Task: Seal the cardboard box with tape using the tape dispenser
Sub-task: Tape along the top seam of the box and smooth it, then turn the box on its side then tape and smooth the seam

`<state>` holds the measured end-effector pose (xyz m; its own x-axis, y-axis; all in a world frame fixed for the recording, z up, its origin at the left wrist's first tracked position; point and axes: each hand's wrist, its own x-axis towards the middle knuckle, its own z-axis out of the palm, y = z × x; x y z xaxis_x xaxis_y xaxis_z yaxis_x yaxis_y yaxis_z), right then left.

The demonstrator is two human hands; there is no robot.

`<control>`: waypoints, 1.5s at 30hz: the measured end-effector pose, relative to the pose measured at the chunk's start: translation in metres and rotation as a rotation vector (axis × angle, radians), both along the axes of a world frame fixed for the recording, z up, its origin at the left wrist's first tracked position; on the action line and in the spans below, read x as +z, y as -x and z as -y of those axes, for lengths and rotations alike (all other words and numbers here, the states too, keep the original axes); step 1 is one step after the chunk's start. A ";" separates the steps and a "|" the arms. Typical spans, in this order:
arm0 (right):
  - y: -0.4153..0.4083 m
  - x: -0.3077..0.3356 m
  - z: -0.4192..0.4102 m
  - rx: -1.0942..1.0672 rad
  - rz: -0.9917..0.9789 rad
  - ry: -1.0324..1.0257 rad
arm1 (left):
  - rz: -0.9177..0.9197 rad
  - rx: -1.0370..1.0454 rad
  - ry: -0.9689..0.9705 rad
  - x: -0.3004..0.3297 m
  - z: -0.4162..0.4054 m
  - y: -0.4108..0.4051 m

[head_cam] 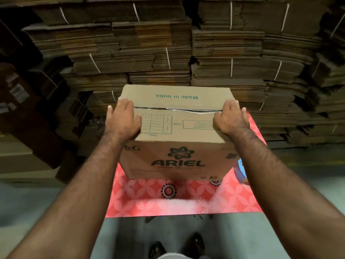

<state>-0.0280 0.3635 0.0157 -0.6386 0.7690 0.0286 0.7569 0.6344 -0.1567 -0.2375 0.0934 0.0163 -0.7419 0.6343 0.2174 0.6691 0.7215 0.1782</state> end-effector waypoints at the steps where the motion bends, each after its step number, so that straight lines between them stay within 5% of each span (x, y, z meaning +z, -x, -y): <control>1: 0.002 0.000 0.002 0.035 -0.021 -0.008 | -0.063 0.001 -0.058 0.003 -0.003 -0.012; 5: 0.022 0.012 0.006 0.174 -0.062 -0.001 | -0.008 0.103 -0.295 0.018 -0.014 -0.067; 12: 0.067 0.028 -0.012 0.305 0.015 0.083 | 0.389 0.278 -0.264 0.003 -0.018 -0.141; 18: 0.097 0.022 -0.043 0.311 0.084 0.076 | 1.172 0.310 -0.409 -0.011 -0.060 -0.214; 20: 0.101 0.018 -0.055 0.304 0.092 0.069 | 1.273 0.331 -0.468 -0.010 -0.073 -0.223; 25: 0.106 0.023 -0.070 0.269 0.065 0.086 | 1.272 0.445 -0.753 -0.012 -0.094 -0.210; 35: 0.075 0.020 -0.100 0.158 0.017 0.206 | 0.892 0.452 -0.881 -0.003 -0.104 -0.083; 45: 0.030 0.005 -0.037 0.001 -0.090 0.194 | 0.936 0.295 -0.711 0.023 -0.089 -0.031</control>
